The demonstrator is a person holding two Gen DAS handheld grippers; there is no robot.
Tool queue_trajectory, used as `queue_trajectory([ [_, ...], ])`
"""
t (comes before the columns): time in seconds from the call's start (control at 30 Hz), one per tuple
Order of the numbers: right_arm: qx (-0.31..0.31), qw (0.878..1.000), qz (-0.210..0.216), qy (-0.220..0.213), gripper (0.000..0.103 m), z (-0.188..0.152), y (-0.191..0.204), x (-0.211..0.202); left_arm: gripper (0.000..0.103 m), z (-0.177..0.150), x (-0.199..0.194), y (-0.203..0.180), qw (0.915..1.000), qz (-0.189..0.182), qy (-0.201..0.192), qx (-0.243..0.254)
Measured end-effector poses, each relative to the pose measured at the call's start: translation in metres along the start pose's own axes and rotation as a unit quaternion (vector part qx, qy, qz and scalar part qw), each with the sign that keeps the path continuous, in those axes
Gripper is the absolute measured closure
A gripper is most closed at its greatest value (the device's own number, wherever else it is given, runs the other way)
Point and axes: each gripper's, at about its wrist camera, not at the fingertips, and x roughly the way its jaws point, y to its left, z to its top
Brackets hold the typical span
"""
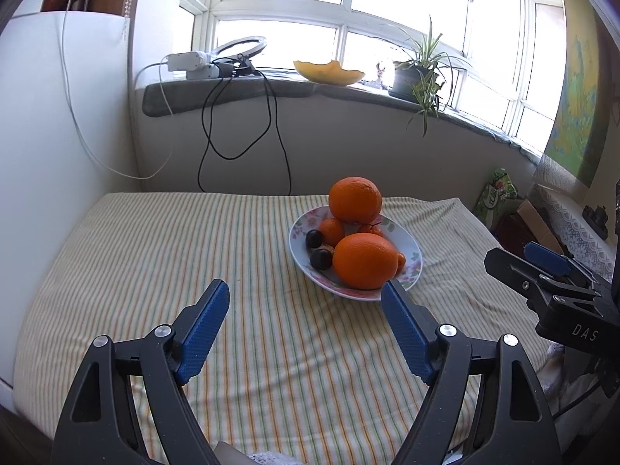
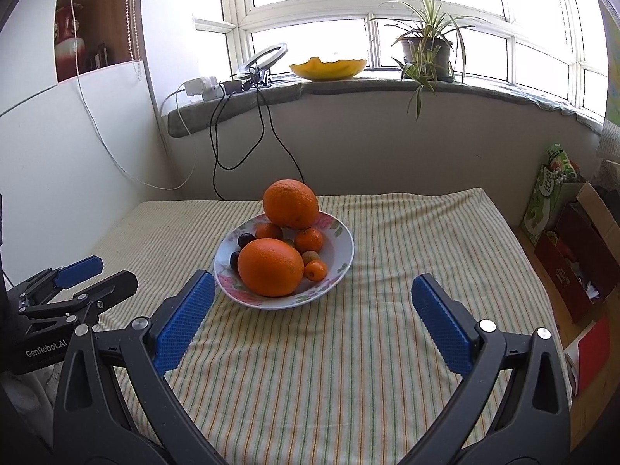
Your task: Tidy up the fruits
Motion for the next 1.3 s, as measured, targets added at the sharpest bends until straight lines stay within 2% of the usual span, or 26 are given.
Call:
queue_trajectory([
  [1.3, -0.003, 1.000, -0.001, -0.006, 0.000, -0.0024, 0.0045, -0.0091, 0.022, -0.0012, -0.0059, -0.0065, 1.0000, 0.005, -0.004, 0.001],
])
